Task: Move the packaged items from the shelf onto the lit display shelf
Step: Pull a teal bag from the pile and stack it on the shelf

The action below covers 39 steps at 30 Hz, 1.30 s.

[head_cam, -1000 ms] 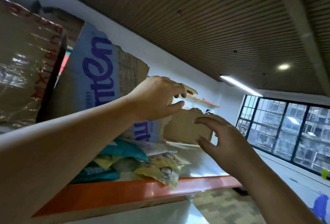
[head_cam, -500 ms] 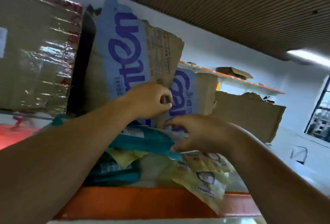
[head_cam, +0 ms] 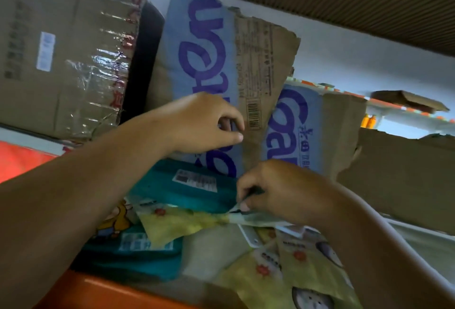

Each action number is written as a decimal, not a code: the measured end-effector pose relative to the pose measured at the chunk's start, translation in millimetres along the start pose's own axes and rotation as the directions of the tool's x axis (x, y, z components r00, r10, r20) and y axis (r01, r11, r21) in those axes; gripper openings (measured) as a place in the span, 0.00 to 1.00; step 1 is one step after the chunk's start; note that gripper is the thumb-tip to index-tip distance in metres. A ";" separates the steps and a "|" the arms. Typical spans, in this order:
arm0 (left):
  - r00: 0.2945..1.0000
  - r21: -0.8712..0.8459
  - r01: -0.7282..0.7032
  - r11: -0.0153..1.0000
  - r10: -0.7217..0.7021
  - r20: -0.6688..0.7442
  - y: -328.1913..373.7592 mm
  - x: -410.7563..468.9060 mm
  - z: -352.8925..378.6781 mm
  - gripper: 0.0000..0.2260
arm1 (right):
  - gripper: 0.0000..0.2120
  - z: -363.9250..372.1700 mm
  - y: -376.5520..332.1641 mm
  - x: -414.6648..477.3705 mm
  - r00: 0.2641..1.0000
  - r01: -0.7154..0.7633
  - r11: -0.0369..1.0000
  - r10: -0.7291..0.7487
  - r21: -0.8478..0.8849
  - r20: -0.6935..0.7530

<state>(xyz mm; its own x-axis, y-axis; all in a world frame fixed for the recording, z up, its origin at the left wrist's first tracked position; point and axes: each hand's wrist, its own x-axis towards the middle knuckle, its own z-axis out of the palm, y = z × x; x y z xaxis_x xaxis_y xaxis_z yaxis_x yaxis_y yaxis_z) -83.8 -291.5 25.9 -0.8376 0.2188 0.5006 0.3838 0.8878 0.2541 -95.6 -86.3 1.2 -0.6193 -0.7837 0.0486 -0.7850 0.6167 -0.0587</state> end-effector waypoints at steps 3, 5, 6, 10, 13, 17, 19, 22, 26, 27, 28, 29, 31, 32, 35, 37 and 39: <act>0.999 -0.008 0.025 1.000 -0.025 0.037 -3.9 -1.8 1.1 0.13 | 0.05 -5.3 12.6 -3.3 0.974 -0.026 0.993 0.052 0.118 -0.221; 1.000 -0.029 0.022 0.999 -0.022 0.003 -2.6 -2.4 1.3 0.19 | 0.07 -13.2 23.7 -6.2 0.884 -0.051 0.980 0.134 0.192 -0.447; 1.000 -0.051 0.018 0.999 -0.019 -0.021 -1.4 -3.7 0.5 0.22 | 0.07 -16.3 28.6 -7.0 0.825 -0.074 0.971 0.189 0.229 -0.533; 0.982 -0.197 -0.095 0.976 0.059 -0.179 4.6 -9.9 -8.7 0.20 | 0.09 -27.0 53.3 -11.1 0.571 -0.140 0.899 0.415 0.414 -0.709; 0.953 -0.173 -0.169 0.970 0.116 -0.280 4.8 -13.5 -12.1 0.20 | 0.08 -34.0 72.0 -16.4 0.350 -0.078 0.814 0.563 0.575 -0.749; 0.944 -0.003 -0.171 0.985 0.163 -0.286 12.6 -12.9 -3.2 0.42 | 0.07 -34.9 79.9 -21.5 0.292 0.079 0.664 0.698 0.743 -0.654; 0.935 0.038 -0.182 0.983 0.185 -0.303 19.9 -14.9 1.6 0.48 | 0.07 -33.0 80.8 -21.3 0.293 0.126 0.595 0.742 0.794 -0.603; 0.863 0.248 -0.249 0.936 0.331 -0.382 28.9 -19.0 4.7 0.44 | 0.07 -31.3 79.7 -24.0 0.296 0.156 0.523 0.785 0.838 -0.544; 0.851 0.469 -0.295 0.833 0.452 -0.267 38.2 -19.5 12.7 0.39 | 0.09 -36.0 83.2 -33.7 0.262 0.222 0.366 0.870 0.904 -0.417; 0.847 0.515 -0.305 0.801 0.475 -0.237 39.4 -18.1 16.4 0.38 | 0.10 -35.9 83.7 -34.6 0.276 0.232 0.300 0.892 0.925 -0.358; 0.842 0.543 -0.322 0.775 0.497 -0.210 39.6 -17.3 20.4 0.36 | 0.10 -34.7 82.8 -34.2 0.294 0.229 0.225 0.911 0.947 -0.288; 0.827 0.554 -0.346 0.757 0.525 -0.201 38.8 -16.7 22.8 0.33 | 0.12 -32.9 80.8 -33.3 0.330 0.221 0.168 0.914 0.961 -0.236; 0.789 0.536 -0.376 0.756 0.565 -0.243 34.7 -15.8 21.8 0.26 | 0.12 -28.3 76.1 -32.0 0.429 0.173 0.169 0.874 0.970 -0.228; 0.773 0.504 -0.378 0.776 0.565 -0.290 31.3 -14.8 19.4 0.24 | 0.12 -29.0 71.0 -31.4 0.468 0.110 0.236 0.844 0.965 -0.260; 0.769 0.395 -0.331 0.857 0.488 -0.413 18.1 -13.4 11.2 0.21 | 0.08 -34.2 63.9 -29.2 0.528 0.015 0.469 0.746 0.883 -0.405; 0.786 0.376 -0.246 0.894 0.411 -0.462 9.5 -12.7 6.5 0.20 | 0.08 -33.1 64.0 -28.0 0.552 0.060 0.546 0.679 0.836 -0.484; 0.794 0.381 -0.167 0.909 0.354 -0.494 2.9 -11.7 1.9 0.19 | 0.08 -29.9 65.6 -26.6 0.498 0.122 0.554 0.684 0.824 -0.533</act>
<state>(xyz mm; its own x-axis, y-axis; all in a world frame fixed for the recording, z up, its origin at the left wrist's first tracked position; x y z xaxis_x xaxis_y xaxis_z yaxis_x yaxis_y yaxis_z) -73.7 -290.7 19.3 -0.3371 0.2874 0.8965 0.3407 0.9250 -0.1684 -131.1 -22.8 25.8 -0.8538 0.0715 0.5157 -0.4967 0.1849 -0.8480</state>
